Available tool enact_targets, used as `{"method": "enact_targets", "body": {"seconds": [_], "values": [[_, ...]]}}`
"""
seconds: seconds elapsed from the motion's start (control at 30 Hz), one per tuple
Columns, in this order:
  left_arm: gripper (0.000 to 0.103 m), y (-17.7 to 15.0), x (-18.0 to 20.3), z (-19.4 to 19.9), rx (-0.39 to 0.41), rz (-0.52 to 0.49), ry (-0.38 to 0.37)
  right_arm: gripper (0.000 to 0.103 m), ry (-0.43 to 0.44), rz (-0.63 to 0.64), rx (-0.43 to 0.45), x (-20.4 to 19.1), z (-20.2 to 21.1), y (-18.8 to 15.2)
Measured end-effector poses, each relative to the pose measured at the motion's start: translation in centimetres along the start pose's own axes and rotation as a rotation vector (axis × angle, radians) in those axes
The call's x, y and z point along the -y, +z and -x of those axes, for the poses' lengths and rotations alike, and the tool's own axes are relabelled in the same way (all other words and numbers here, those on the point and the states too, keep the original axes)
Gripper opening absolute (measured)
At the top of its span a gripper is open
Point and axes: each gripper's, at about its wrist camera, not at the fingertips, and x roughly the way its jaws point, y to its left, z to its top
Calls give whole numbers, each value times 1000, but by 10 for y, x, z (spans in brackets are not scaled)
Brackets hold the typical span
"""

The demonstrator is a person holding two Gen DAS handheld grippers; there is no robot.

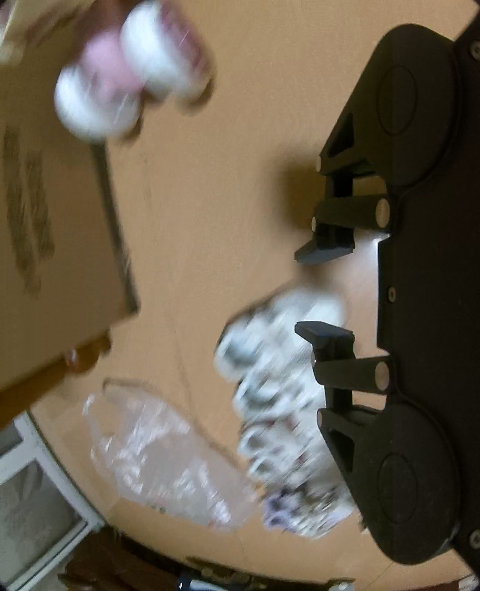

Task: Organize scattered shoes
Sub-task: 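Reach the right tool to the white bear-print sock shoe pair and grasp it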

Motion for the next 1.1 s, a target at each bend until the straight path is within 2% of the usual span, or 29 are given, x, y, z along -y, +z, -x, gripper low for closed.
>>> {"method": "enact_targets", "body": {"seconds": [0.17, 0.23, 0.33, 0.5, 0.63, 0.97, 1.1], "values": [[89, 18, 19, 1, 26, -37, -3, 40, -112, 73, -97, 57, 25, -68], [89, 23, 26, 2, 32, -50, -8, 40, -157, 99, -163, 86, 36, -110], [89, 30, 36, 2, 41, -70, -16, 40, -184, 32, -231, 125, 45, -160], [89, 42, 53, 4, 56, -103, -28, 39, -251, -102, -281, 175, 54, -213], [89, 51, 66, 4, 69, -129, -39, 39, -247, -177, -272, 194, 56, -221], [89, 60, 80, -4, 57, -165, -48, 39, -291, -186, -292, 208, 45, -234], [89, 62, 82, -7, 55, -171, -52, 46, -295, -163, -284, 210, 47, -232]]}}
